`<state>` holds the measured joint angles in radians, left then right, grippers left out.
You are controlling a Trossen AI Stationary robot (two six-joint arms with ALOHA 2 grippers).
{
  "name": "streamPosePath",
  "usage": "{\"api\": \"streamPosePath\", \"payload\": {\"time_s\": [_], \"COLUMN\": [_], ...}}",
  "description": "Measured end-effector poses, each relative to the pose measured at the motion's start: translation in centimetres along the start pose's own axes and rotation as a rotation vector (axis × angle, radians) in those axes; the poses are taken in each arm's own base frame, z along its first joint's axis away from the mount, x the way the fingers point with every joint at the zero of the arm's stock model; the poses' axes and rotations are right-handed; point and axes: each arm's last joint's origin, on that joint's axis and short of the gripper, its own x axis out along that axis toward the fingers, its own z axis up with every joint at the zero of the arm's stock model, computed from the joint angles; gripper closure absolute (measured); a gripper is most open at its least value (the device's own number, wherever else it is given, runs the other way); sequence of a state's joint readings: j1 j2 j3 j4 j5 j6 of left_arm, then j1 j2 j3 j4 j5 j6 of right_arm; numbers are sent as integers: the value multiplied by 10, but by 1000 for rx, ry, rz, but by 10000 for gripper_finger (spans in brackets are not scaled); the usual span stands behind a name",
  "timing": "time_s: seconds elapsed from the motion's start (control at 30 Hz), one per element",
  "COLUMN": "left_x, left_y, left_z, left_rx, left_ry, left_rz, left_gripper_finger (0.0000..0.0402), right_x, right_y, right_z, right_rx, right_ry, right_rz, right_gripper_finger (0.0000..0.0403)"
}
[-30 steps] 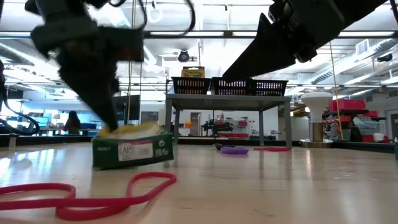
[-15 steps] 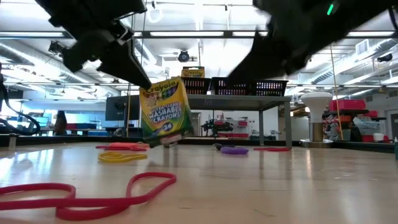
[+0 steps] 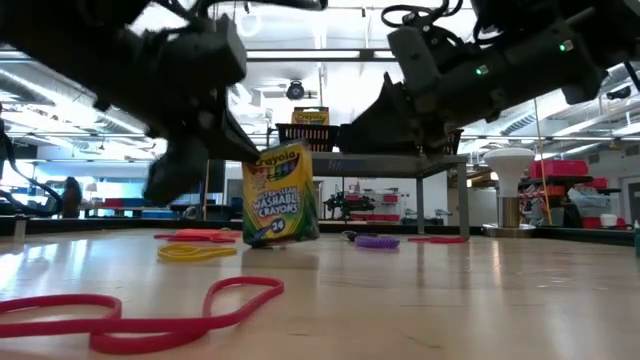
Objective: Sort rubber bands into baskets
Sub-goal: Put the crayon box into the left black basket on the shelf
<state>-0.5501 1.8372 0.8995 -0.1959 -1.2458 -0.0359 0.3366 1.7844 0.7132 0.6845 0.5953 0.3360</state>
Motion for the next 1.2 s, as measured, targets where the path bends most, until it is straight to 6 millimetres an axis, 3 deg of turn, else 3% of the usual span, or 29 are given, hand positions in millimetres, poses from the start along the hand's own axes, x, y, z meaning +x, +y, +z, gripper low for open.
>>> {"api": "streamPosePath", "payload": {"time_s": [0.13,0.4,0.57,0.73,1.0,1.2], "left_x": [4,0,-3,-2,-2,-5], "left_y": [-11,-12,-12,-12,-12,-12], "left_z": [0,4,9,9,9,9], "left_rx": [75,113,112,105,103,100], "left_ry": [-4,-17,-27,-26,-26,-33], "left_rz": [57,54,43,45,47,47], "left_gripper_finger": [398,398,398,398,397,371], "right_x": [3,19,34,45,49,49], "right_y": [-4,-8,-10,-6,-7,-5], "right_z": [6,26,40,42,35,36], "right_rx": [12,8,-17,-4,-36,-58], "right_ry": [-39,-21,81,128,193,181], "right_rz": [-4,13,-13,70,55,66], "right_gripper_finger": [263,162,137,157,234,291]}}
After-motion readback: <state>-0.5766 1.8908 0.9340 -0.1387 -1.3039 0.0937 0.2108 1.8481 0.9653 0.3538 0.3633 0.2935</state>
